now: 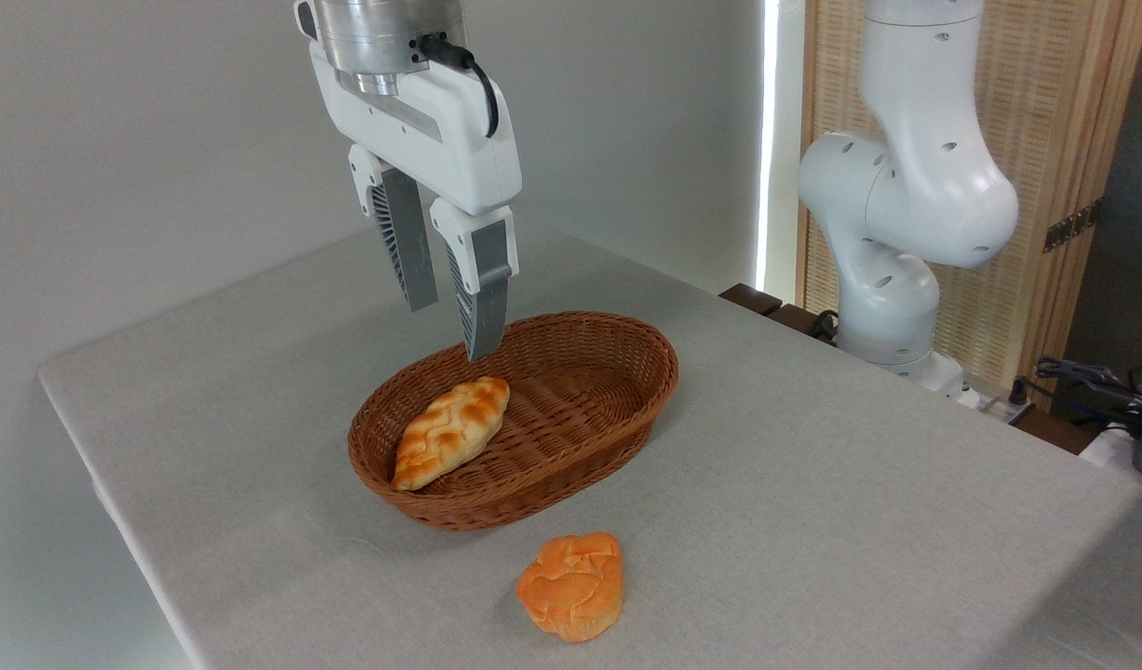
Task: Put bread into the basket
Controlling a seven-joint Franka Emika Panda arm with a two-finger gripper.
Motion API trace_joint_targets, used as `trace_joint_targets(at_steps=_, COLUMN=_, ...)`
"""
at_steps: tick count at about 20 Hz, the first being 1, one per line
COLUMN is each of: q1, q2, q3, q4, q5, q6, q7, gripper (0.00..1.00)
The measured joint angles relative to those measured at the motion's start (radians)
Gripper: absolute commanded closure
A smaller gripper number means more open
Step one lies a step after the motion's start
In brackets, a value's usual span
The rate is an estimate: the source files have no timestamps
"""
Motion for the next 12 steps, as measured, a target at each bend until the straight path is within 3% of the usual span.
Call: trace_joint_targets(at_steps=12, q1=0.0, q2=-0.006, q3=0.0, q4=-0.006, q5=0.0, q6=-0.003, q7=0.0, gripper=0.0)
